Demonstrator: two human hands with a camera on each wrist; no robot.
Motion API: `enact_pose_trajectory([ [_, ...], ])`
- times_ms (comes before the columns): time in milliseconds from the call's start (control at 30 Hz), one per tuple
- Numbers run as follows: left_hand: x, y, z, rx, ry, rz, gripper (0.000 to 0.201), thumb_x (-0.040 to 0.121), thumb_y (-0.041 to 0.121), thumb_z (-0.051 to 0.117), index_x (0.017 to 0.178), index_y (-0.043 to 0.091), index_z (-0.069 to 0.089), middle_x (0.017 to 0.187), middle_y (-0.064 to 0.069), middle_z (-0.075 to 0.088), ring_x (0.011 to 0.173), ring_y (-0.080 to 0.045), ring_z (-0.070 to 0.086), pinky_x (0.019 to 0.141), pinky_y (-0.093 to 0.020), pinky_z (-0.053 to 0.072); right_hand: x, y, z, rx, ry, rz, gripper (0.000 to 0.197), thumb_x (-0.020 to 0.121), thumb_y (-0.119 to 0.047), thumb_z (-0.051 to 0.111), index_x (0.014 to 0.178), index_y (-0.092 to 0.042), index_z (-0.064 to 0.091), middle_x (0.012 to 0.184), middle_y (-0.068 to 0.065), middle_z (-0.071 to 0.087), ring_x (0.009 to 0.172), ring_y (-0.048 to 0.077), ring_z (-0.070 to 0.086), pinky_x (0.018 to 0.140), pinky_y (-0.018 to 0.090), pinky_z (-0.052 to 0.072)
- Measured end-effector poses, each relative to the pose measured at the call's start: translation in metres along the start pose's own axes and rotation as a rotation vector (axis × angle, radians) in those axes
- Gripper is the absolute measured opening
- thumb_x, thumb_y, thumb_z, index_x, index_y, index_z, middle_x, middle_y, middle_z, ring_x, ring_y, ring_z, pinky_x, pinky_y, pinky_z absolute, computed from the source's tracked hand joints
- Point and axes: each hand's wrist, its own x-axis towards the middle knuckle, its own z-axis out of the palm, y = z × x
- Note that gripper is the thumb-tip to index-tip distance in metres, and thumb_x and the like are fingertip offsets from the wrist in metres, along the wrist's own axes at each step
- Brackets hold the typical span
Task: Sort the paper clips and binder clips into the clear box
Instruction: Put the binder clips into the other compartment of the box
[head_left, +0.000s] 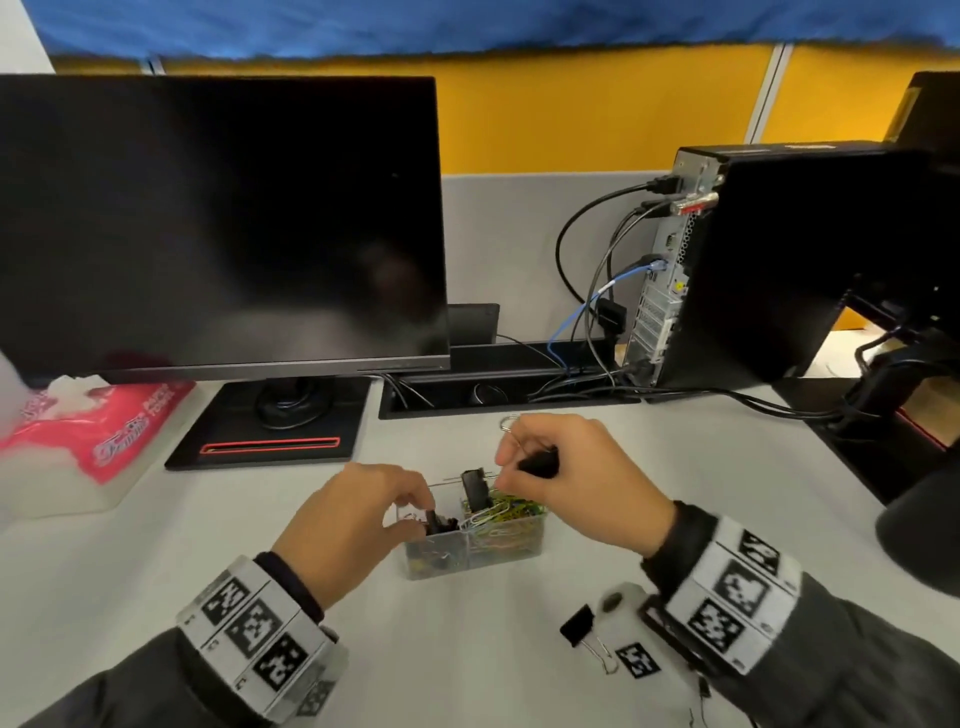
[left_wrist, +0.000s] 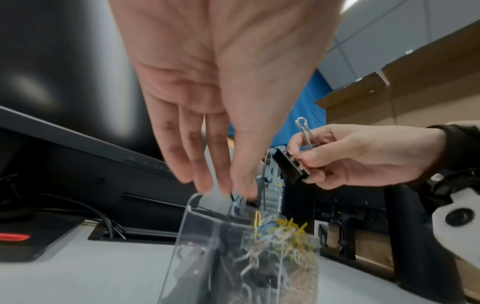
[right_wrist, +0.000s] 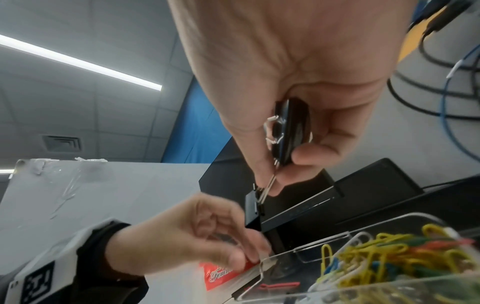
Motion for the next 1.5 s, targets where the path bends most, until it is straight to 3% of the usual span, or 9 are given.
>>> enact_pose_trajectory([
  [133,-0.001,0.002,-0.011,-0.367,0.172,-0.045,0.016,0.089,0.028,0.062,0.104,0.032,0.063,0.096,0.018,0.067,0.086,-0.002,0.063,0.067,-0.018,0.053,0.016,-0.009,0.022,0.025,0.021,-0.037,0.009,0.078,-0.017,0.073,0.081,-0.018,0.065,0.074,-0.001,0.07,0.071,0.011,0.065,0.075,0.03,0.054],
  [267,0.003,0.011,-0.014,-0.7,0.139,-0.116,0.012,0.086,0.018,0.067,0.098,0.021,0.07,0.085,0.001,0.073,0.076,-0.013,0.07,0.059,-0.024,0.057,0.025,-0.012,0.037,0.076,0.056,-0.031,0.01,0.08,-0.019,0.073,0.086,-0.017,0.065,0.078,-0.002,0.07,0.073,0.006,0.065,0.072,0.021,0.053],
  [400,0.007,0.001,-0.009,-0.438,0.274,-0.079,0.01,0.08,0.017,0.074,0.088,0.023,0.072,0.077,0.012,0.07,0.078,-0.002,0.065,0.063,-0.017,0.054,0.025,-0.009,0.033,0.095,0.15,0.035,0.011,0.088,-0.017,0.061,0.097,-0.015,0.055,0.088,-0.004,0.063,0.071,0.006,0.059,0.065,0.019,0.048],
  [500,0.009,-0.005,-0.006,-0.202,0.217,0.035,0.008,0.082,0.02,0.071,0.087,0.026,0.073,0.078,0.015,0.066,0.075,-0.002,0.063,0.07,-0.022,0.054,0.017,-0.005,0.021,0.208,0.113,0.17,0.008,0.095,-0.013,0.046,0.101,-0.009,0.043,0.093,0.01,0.054,0.073,0.021,0.056,0.062,0.034,0.05],
  [633,0.01,-0.002,-0.001,-0.031,0.151,0.111,0.012,0.085,0.022,0.068,0.094,0.027,0.074,0.088,0.01,0.061,0.072,-0.009,0.062,0.07,-0.028,0.053,0.003,-0.003,0.012,0.24,0.084,0.226,0.006,0.097,-0.013,0.039,0.102,-0.013,0.042,0.103,0.016,0.053,0.073,0.016,0.055,0.06,0.029,0.049],
  [767,0.014,0.008,-0.002,0.149,0.04,0.112,0.024,0.09,0.033,0.059,0.114,0.034,0.062,0.104,0.014,0.062,0.091,-0.012,0.062,0.071,-0.024,0.046,-0.008,0.0,0.008,0.245,0.054,0.254,0.014,0.096,-0.012,0.04,0.109,-0.017,0.044,0.103,0.014,0.054,0.073,0.014,0.055,0.061,0.027,0.049],
  [1033,0.033,0.011,0.008,0.058,-0.042,0.129,0.036,0.084,0.021,0.069,0.116,0.028,0.054,0.103,0.014,0.057,0.086,-0.007,0.054,0.072,-0.017,0.044,-0.019,-0.002,0.003,0.23,0.005,0.219,0.019,0.095,-0.007,0.04,0.11,-0.017,0.046,0.102,0.007,0.055,0.076,0.015,0.056,0.066,0.031,0.052],
  [1300,0.026,0.006,0.01,0.0,-0.013,0.139,0.027,0.083,0.021,0.069,0.108,0.028,0.059,0.092,0.017,0.057,0.089,-0.006,0.052,0.076,-0.027,0.052,-0.027,-0.001,0.002,0.062,-0.07,0.17,0.01,0.099,-0.008,0.035,0.102,-0.016,0.035,0.1,0.005,0.057,0.081,0.012,0.065,0.073,0.023,0.054],
  [1500,0.029,0.004,0.01,0.077,0.063,0.102,0.026,0.082,0.034,0.069,0.104,0.033,0.056,0.101,0.019,0.056,0.091,-0.004,0.057,0.066,-0.016,0.041,-0.025,-0.007,0.008,0.186,0.008,0.168,0.024,0.089,-0.014,0.062,0.096,-0.017,0.039,0.093,0.008,0.063,0.065,0.021,0.072,0.067,0.044,0.059],
])
